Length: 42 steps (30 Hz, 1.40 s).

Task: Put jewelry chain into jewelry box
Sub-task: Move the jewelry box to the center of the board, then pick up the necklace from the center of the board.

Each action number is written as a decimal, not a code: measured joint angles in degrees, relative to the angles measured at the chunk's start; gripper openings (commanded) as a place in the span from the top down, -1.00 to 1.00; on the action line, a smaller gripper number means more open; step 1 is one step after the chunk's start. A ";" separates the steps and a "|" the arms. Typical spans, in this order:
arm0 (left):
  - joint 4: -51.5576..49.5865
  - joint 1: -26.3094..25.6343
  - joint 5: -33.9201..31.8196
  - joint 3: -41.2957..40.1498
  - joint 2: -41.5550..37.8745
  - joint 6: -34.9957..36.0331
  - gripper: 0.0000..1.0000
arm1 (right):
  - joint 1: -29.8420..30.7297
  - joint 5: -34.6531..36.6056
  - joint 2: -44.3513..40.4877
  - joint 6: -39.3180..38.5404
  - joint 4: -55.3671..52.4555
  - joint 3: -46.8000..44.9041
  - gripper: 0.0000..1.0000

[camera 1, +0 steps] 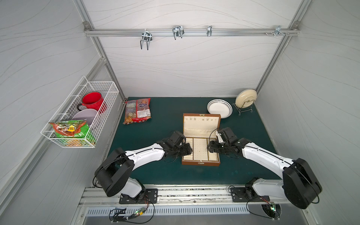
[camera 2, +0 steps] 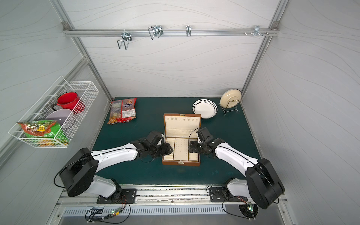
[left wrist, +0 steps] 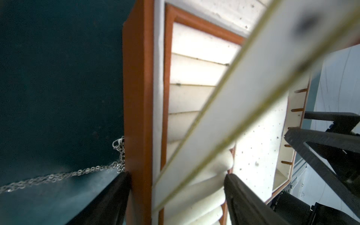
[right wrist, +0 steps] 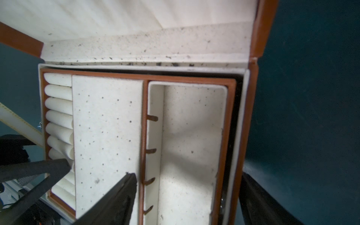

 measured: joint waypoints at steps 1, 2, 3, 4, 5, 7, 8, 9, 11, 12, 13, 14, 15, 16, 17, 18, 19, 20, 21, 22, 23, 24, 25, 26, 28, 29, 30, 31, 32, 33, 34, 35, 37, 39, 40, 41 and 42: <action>-0.22 -0.09 -0.07 0.00 -0.11 0.04 -0.70 | 0.13 0.02 -0.13 0.00 -0.17 0.00 -0.77; -0.33 -0.17 -0.20 0.00 -0.26 0.09 -0.74 | 0.28 0.00 -0.37 -0.02 -0.42 0.00 -0.82; -0.74 -0.33 -0.26 0.02 -0.57 0.09 -0.77 | 0.44 -0.04 -0.72 0.00 -0.76 0.00 -0.85; -1.49 -0.50 -0.61 0.11 -1.05 0.24 -0.79 | 0.66 -0.04 -1.18 -0.04 -1.27 0.02 -0.87; -2.75 -0.66 -1.01 0.33 -1.75 0.52 -0.80 | 0.76 0.00 -1.68 -0.15 -1.86 0.09 -0.89; -5.90 -0.70 -2.25 1.27 -3.41 1.09 -0.81 | 0.79 0.81 -3.41 -0.48 -3.41 0.46 -0.96; -7.52 -0.61 -2.84 1.88 -4.33 1.46 -0.81 | 0.79 1.49 -4.42 -0.57 -4.31 0.72 -0.98; -9.38 -0.37 -3.61 2.64 -5.55 1.79 -0.81 | 0.76 2.29 -5.75 -0.72 -5.33 1.22 -0.98; -12.70 0.44 -4.94 4.09 -8.26 2.45 -0.80 | 0.76 4.42 -8.55 -0.87 -6.82 2.27 -0.98; -14.34 1.25 -5.55 4.70 -9.88 2.82 -0.78 | 0.76 5.42 -10.08 -1.07 -7.50 2.86 -0.98; -16.09 2.51 -6.10 5.18 -11.58 3.37 -0.76 | 0.76 6.21 -11.41 -1.20 -8.09 3.41 -0.98; -17.68 3.98 -6.60 5.42 -13.25 4.02 -0.74 | 0.76 6.88 -12.79 -1.55 -8.61 3.98 -0.98; -19.76 5.86 -7.41 5.57 -15.13 4.81 -0.72 | 0.79 7.39 -14.01 -1.84 -9.01 4.52 -0.98; -21.90 7.74 -8.02 5.75 -16.70 5.64 -0.69 | 0.98 7.82 -14.88 -2.10 -9.38 5.03 -0.98; -24.26 10.01 -8.72 5.95 -18.27 6.80 -0.67 | 1.36 8.24 -15.54 -2.23 -9.68 5.44 -0.98; -26.23 12.26 -9.07 6.03 -19.45 7.85 -0.65 | 1.97 8.48 -15.98 -2.43 -10.03 5.95 -0.98; -28.24 14.86 -9.51 6.08 -20.48 9.01 -0.64 | 2.84 8.74 -16.20 -2.64 -10.25 6.36 -0.98; -29.97 17.42 -9.62 6.08 -21.09 10.12 -0.62 | 3.78 8.94 -16.17 -2.91 -10.47 6.75 -0.98; -31.69 20.28 -9.60 6.08 -21.42 11.30 -0.62 | 4.87 9.01 -16.02 -3.23 -10.64 7.15 -0.98; -33.20 23.17 -9.49 6.08 -21.44 12.39 -0.59 | 5.97 9.16 -15.72 -3.52 -10.84 7.58 -0.98; -34.34 25.38 -9.35 6.03 -21.31 13.25 -0.57 | 7.21 9.40 -15.23 -3.72 -10.99 8.09 -0.98; -35.26 27.58 -9.09 5.97 -20.98 14.23 -0.54 | 8.59 9.57 -14.60 -4.00 -11.28 8.74 -0.98; -35.78 29.55 -8.74 5.84 -20.57 14.93 -0.51 | 9.94 9.84 -13.88 -4.33 -11.39 9.42 -0.98; -35.95 30.93 -8.26 5.62 -20.02 15.65 -0.45 | 11.52 10.08 -12.92 -4.76 -11.47 10.32 -0.98; -36.30 32.87 -6.93 5.38 -17.90 16.65 -0.40 | 14.49 10.75 -10.95 -5.64 -11.47 12.22 -0.98; -36.28 33.51 -6.45 5.40 -16.28 17.18 -0.40 | 16.04 11.15 -9.90 -6.19 -11.43 13.29 -0.98; -36.20 33.99 -6.12 5.40 -14.56 17.49 -0.40 | 17.42 11.45 -8.90 -6.60 -11.41 14.27 -0.98; -36.17 34.38 -5.81 5.40 -12.76 17.86 -0.40 | 18.75 11.78 -7.82 -7.02 -11.30 15.32 -0.98; -36.15 34.75 -5.42 5.40 -10.82 18.23 -0.41 | 19.82 12.02 -6.82 -7.37 -11.10 16.26 -0.98; -36.02 34.99 -4.96 5.40 -9.16 18.47 -0.41 | 20.65 12.15 -6.03 -7.67 -10.80 16.90 -0.98; -35.63 35.23 -4.31 5.40 -6.99 18.58 -0.41 | 21.57 12.17 -5.07 -8.07 -10.27 17.44 -0.98; -35.17 35.34 -3.76 5.40 -5.46 18.64 -0.41 | 22.03 12.17 -4.61 -8.17 -10.01 17.59 -0.98; -34.32 35.50 -3.04 5.40 -3.10 18.67 -0.41 | 22.45 12.15 -3.82 -8.59 -9.64 17.62 -0.98; -33.46 35.56 -2.49 5.40 -1.29 18.67 -0.41 | 22.58 12.13 -3.41 -8.94 -9.60 17.59 -0.98; -33.14 35.56 -2.32 5.40 -0.61 18.64 -0.42 | 22.58 12.22 -3.41 -9.14 -9.55 17.53 -0.98; -32.70 35.56 -2.16 5.40 0.04 18.62 -0.42 | 22.58 12.50 -3.45 -9.27 -9.51 17.42 -0.98; -32.30 35.58 -2.03 5.42 0.59 18.53 -0.42 | 22.56 12.83 -3.67 -9.53 -9.38 17.20 -0.98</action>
